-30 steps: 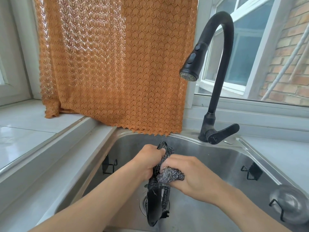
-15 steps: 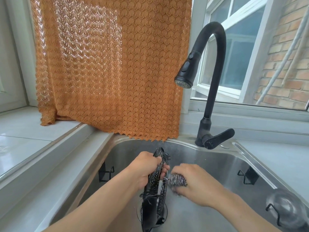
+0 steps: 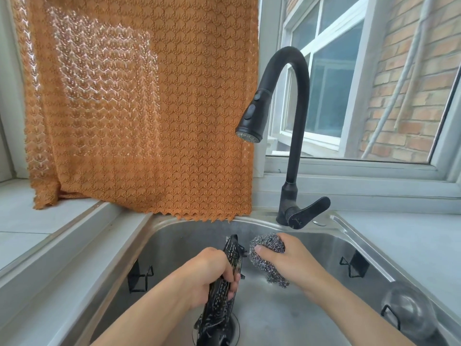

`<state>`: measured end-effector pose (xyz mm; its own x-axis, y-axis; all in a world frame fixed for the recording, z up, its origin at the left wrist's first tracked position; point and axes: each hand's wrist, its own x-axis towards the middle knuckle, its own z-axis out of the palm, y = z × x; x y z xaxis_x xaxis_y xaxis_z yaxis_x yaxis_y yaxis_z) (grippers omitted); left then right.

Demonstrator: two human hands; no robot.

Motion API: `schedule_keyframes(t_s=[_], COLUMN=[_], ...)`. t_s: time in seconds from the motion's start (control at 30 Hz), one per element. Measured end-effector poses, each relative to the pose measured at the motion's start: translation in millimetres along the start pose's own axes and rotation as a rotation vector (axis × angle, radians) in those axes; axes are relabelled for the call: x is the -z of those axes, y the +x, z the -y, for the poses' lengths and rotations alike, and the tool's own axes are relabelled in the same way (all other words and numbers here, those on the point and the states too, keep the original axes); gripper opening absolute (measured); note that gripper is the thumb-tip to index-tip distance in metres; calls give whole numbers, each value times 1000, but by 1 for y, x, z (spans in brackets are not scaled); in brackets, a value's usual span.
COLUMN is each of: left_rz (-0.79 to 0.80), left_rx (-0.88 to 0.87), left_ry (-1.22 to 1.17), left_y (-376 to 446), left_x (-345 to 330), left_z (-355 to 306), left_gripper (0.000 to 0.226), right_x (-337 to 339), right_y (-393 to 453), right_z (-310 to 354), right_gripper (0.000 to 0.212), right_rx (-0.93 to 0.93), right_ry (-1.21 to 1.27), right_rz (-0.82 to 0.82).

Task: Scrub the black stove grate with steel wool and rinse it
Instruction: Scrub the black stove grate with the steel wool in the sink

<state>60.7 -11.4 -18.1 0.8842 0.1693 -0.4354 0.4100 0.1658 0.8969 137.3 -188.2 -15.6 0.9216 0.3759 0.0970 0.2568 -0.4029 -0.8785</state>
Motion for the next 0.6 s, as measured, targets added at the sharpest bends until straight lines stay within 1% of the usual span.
schedule_keyframes(t_s=[0.07,0.13,0.2,0.27,0.37,0.43,0.5,0.6], left_rz=[54,83,108,115,114,110,107,78], left_rx=[26,46,57,50,1,-32,-63,-94], left_ry=[44,68,76,100,159,150,139,137], left_y=[1,3,4,2,-2,-4,-5,-3], left_x=[-2,-2,-3,-3,-5,-5,-5,-3], left_z=[2,4,5,5,5,3,2,4], left_gripper=[23,26,26,24,14,11,6,10], right_x=[-2,-7,-8,-10,-12,-15,-16,-19], right_y=[0,2,4,5,4,2,-1,-6], right_z=[0,-2,-3,-3,-2,-1,2,7], right_gripper=[15,16,15,14,14,14,15,16], right_rx=[-50,-86,-106,-113,-92,-68,0,188], right_ry=[100,182,258,300,315,295,217,-37], right_rz=[37,89,107,106,100,85,60,21])
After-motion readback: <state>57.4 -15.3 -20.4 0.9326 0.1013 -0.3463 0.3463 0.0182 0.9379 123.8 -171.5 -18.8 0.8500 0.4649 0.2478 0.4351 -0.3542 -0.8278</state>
